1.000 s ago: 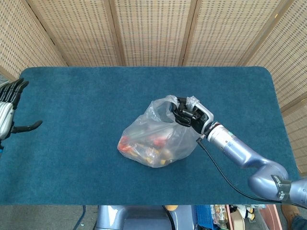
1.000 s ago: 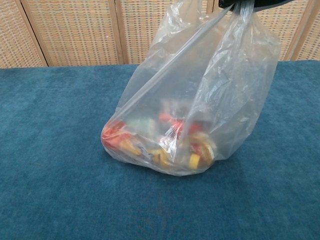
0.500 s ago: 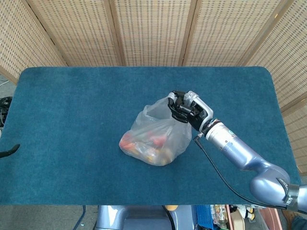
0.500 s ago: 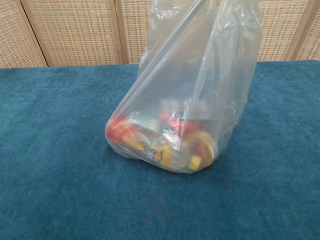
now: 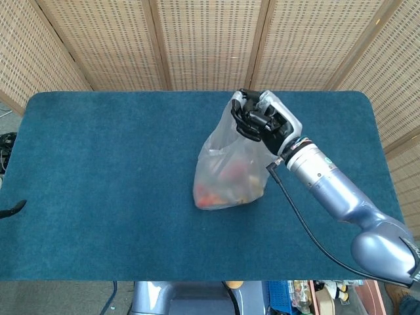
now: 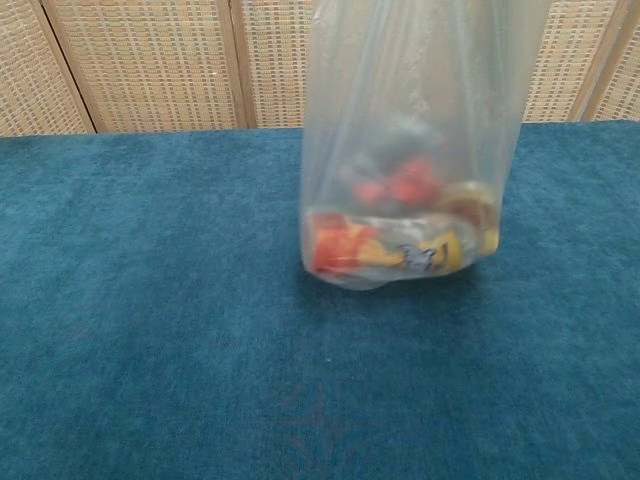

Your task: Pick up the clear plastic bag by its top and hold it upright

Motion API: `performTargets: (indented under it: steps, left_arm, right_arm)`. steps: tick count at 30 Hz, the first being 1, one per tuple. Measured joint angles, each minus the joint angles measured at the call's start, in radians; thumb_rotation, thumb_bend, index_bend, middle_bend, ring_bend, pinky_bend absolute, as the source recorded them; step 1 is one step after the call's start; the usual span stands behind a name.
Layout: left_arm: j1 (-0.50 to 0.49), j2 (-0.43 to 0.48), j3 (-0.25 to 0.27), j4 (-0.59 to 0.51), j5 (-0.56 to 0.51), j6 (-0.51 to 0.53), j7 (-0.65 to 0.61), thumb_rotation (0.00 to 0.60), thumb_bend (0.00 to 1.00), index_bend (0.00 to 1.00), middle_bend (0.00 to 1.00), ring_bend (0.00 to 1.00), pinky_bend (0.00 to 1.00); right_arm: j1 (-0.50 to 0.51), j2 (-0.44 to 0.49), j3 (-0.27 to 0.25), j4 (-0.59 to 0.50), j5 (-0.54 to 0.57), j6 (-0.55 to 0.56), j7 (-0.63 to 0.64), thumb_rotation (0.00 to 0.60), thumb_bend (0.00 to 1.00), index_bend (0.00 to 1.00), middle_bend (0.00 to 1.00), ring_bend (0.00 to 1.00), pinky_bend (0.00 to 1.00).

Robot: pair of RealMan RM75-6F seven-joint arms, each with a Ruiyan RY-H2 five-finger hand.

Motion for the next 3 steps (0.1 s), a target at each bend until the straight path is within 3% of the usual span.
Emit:
performTargets:
  steps: [3]
  left_arm:
    - [0.003,0.001,-0.008,0.002,0.0,-0.005,-0.004,0.6,0.21,0.0,0.0,0.0,0.0]
  right_arm:
    - [0.018,0.031,0.024,0.009,0.052,-0.014,-0.023,0.6,1.0,0.79,0.89,0.98,1.0]
